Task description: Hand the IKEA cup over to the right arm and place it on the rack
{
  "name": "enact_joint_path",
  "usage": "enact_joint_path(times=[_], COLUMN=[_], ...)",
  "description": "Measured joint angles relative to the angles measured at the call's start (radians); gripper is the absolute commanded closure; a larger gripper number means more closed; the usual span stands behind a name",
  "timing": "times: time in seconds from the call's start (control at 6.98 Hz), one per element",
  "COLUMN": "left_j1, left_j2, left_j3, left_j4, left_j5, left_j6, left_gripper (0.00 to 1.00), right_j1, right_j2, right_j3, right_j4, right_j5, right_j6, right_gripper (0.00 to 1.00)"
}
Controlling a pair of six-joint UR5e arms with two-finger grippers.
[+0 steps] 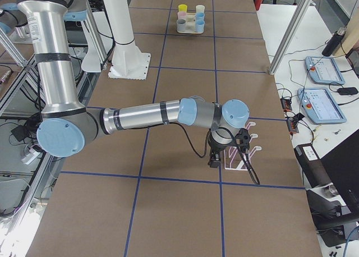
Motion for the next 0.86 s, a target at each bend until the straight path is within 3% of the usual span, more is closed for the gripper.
enact_joint_path(times=[0.57,0.72,0.86], left_j1=[0.076,0.107,0.135], left_j2=[-0.03,-0.045,-0.064], left_j3=[0.184,0.211,0.239], left_j4=[-0.172,-0.179,-0.182], left_j5=[0.008,0.007,0.007], left_j6=[-0.049,-0.049,-0.049], left_gripper=[0.04,0.12,0.43], right_j1=[0.0,0.0,0.0], right_j2=[-0.02,-0.023,-0.024], right_j3=[0.007,0.008,0.008], right_j4=[0.013,0.014,0.015], right_j5=[0.004,0.004,0.004], right_j6=[-0.002,-0.003,-0.004], right_gripper=[0.0,0.0,0.0])
